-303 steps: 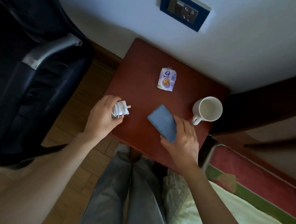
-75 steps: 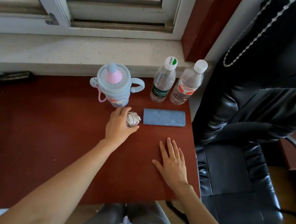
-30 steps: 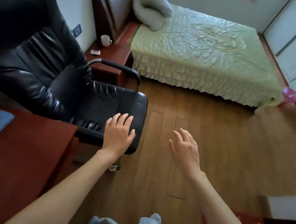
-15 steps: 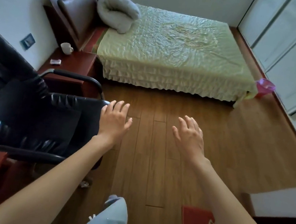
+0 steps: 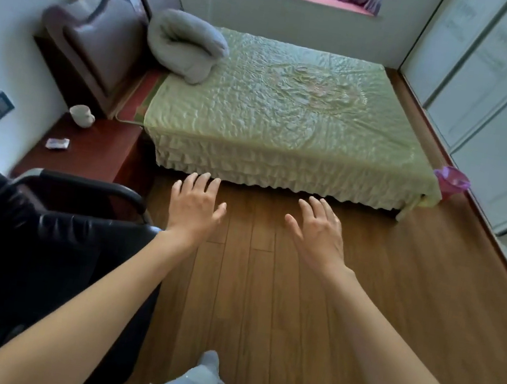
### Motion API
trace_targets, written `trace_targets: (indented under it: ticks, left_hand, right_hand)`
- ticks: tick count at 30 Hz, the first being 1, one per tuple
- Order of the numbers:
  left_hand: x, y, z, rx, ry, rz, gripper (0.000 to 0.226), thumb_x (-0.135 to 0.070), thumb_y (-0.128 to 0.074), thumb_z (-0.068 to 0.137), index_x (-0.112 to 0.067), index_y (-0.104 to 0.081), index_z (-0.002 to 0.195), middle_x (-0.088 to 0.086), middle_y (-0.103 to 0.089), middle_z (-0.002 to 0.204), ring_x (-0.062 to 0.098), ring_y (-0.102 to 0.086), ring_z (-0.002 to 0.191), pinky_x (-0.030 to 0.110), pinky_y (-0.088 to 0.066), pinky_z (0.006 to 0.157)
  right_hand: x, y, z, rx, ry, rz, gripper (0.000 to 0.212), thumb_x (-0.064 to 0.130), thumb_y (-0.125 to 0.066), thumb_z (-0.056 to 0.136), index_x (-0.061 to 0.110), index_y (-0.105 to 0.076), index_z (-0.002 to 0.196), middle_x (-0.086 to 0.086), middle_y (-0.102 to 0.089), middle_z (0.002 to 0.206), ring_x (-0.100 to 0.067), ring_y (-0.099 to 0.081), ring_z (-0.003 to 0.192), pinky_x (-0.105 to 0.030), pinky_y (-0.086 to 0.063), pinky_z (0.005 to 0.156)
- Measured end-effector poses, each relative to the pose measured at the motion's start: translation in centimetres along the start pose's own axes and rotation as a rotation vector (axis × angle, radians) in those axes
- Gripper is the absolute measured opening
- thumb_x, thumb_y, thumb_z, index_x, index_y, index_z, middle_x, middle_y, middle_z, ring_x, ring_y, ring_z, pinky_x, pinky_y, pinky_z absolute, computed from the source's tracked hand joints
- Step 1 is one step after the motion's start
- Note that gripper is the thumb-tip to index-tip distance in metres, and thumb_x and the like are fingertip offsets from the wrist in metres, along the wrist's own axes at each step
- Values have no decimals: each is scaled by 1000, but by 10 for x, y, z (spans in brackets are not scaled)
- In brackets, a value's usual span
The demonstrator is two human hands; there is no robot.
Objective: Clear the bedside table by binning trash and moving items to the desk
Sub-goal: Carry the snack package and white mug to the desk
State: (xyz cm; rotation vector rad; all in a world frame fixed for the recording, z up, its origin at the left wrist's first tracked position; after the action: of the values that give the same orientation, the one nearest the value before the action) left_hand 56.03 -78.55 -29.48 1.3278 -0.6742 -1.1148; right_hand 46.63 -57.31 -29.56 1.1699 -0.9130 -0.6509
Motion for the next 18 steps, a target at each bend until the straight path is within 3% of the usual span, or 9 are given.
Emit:
trace_targets:
  ticks: [9,18]
  left_hand:
    - [58,-35,115,35,93,10,54,-35,-53,91,-10,-43,138,13,-42,145,30,-33,137,48,-26,111]
    - [121,-67,243,39,296,49,53,-35,-53,90,-10,-46,136,13,-45,143,31,-36,134,46,-28,109]
  right_hand:
    - [21,-53,154,102,85,8,55,47,-38,97,14,-41,139,-9,-35,150,-24,-18,143,-43,-17,116]
    - [50,-104,339,194,281,-35,56,47,-33,98,14,-35,142,-8,-31,152,-27,-16,144,-44,-16,116]
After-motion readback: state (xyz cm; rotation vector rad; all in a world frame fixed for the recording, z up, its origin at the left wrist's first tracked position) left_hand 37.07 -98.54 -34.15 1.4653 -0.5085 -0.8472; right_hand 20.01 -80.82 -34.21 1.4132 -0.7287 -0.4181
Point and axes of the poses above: each hand's wrist, its own z-axis towards the middle knuckle, its own y-axis out of the back of the hand, x = y × z, the point moved 7 cm from there along z, towards the middle knuckle
